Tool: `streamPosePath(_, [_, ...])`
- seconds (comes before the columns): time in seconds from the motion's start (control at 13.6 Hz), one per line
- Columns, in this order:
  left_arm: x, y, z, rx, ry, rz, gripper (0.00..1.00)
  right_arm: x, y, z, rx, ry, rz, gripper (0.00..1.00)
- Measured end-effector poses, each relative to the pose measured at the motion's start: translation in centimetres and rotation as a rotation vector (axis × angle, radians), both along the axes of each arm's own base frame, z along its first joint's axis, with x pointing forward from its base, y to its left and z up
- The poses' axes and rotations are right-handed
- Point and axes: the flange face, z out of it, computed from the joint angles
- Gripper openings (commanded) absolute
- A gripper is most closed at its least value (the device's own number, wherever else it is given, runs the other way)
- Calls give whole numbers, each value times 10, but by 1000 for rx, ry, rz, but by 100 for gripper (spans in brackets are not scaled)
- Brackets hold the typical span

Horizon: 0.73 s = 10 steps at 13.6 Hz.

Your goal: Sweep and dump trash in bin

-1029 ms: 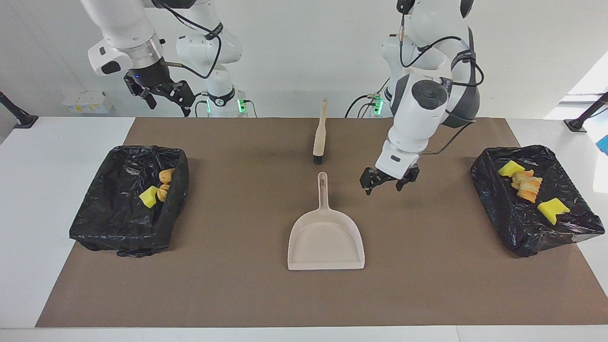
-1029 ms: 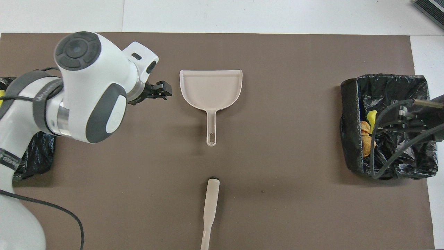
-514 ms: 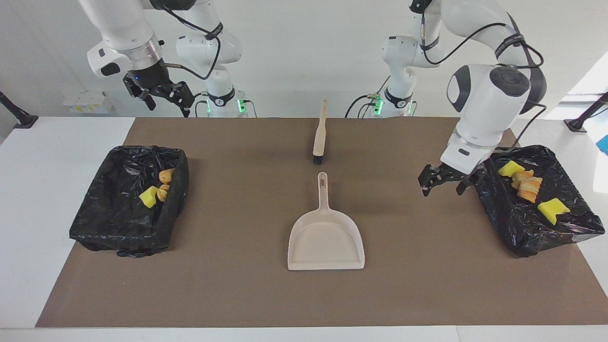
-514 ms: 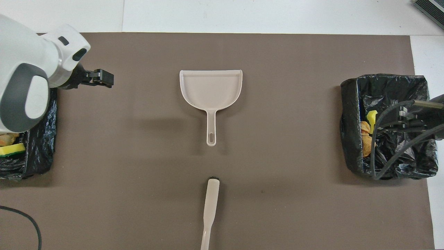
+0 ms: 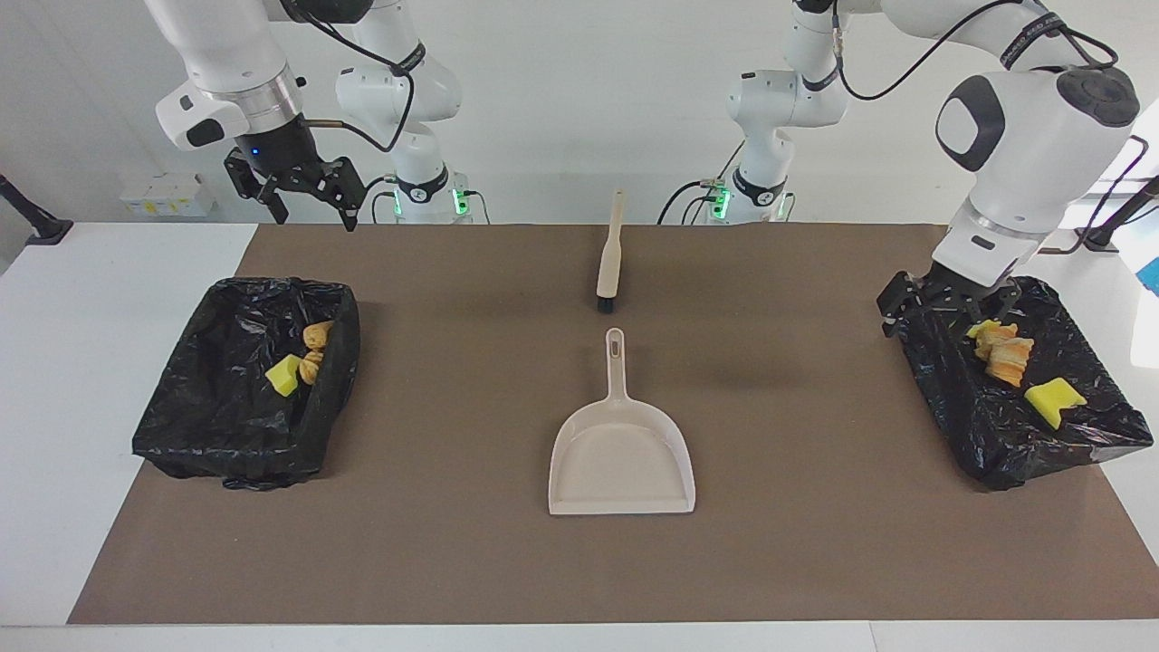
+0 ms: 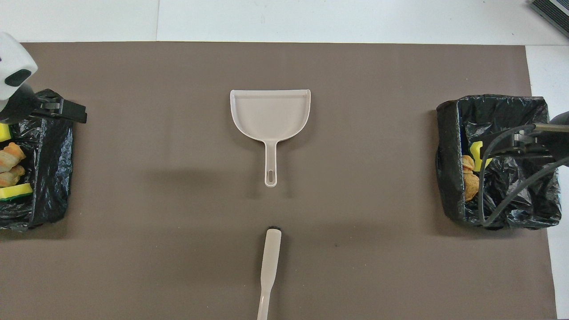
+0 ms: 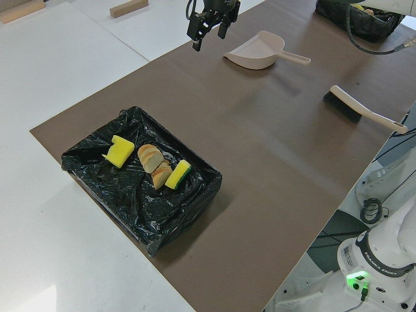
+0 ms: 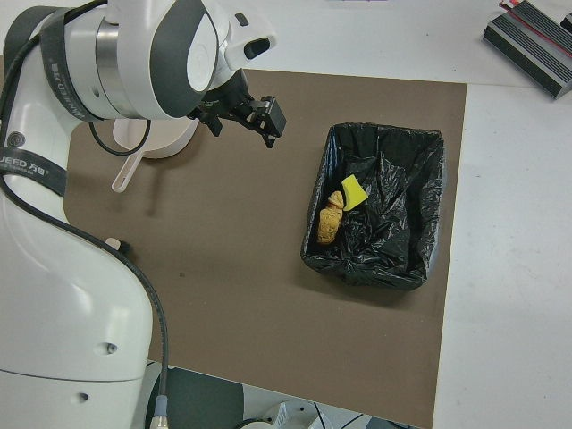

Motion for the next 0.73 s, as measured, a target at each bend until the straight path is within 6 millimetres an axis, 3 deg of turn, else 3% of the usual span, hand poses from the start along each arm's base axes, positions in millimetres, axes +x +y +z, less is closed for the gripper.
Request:
streamPosePath(0.29, [-40, 17, 30, -8, -2, -13, 100, 0, 1, -1, 7, 2, 1, 100])
streamPosePath(0.44, [-55, 16, 44, -10, 19, -36, 100, 0, 1, -1, 8, 2, 1, 100])
streamPosePath(0.73, [-71, 3, 49, -12, 76, -43, 100, 0, 1, -1, 8, 2, 1, 100])
